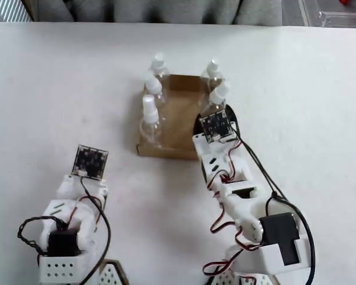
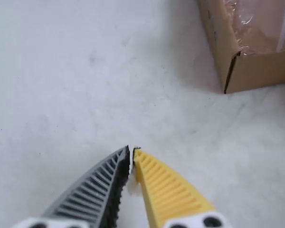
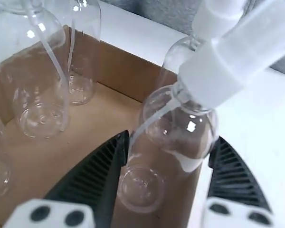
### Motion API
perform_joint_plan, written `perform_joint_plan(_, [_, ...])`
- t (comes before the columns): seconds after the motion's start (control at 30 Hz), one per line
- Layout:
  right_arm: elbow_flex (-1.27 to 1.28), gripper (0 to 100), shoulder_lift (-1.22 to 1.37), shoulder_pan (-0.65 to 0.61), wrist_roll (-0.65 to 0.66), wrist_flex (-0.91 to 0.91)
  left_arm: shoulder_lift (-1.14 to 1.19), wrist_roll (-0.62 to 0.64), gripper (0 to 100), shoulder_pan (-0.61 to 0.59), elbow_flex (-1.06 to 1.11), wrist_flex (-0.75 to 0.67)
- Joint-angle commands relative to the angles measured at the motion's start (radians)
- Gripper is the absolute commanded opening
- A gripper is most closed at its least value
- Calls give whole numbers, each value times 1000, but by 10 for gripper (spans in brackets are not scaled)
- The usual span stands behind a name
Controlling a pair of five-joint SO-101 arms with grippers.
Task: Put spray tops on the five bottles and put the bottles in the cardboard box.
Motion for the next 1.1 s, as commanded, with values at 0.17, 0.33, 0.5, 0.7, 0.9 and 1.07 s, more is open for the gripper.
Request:
perform_joint_plan(0.17, [-3,219,-16,-7,35,-24,-2,-6,24,-7,-2,9])
perform_joint_plan(0.33, [-3,219,-16,-7,100,-24,-2,-6,24,-7,-2,8])
perform_joint_plan(0.5, [-3,219,-16,-7,100,-27,-2,-6,24,-7,-2,5])
perform_joint_plan(0.7, [-3,220,-25,-7,100,-30,-2,-6,24,-7,-2,3])
perform_joint_plan(0.9, [-3,220,-21,-8,100,-30,-2,-6,24,-7,-2,3])
perform_joint_plan(1.07, [2,221,-25,-7,100,-30,-2,-6,24,-7,-2,3])
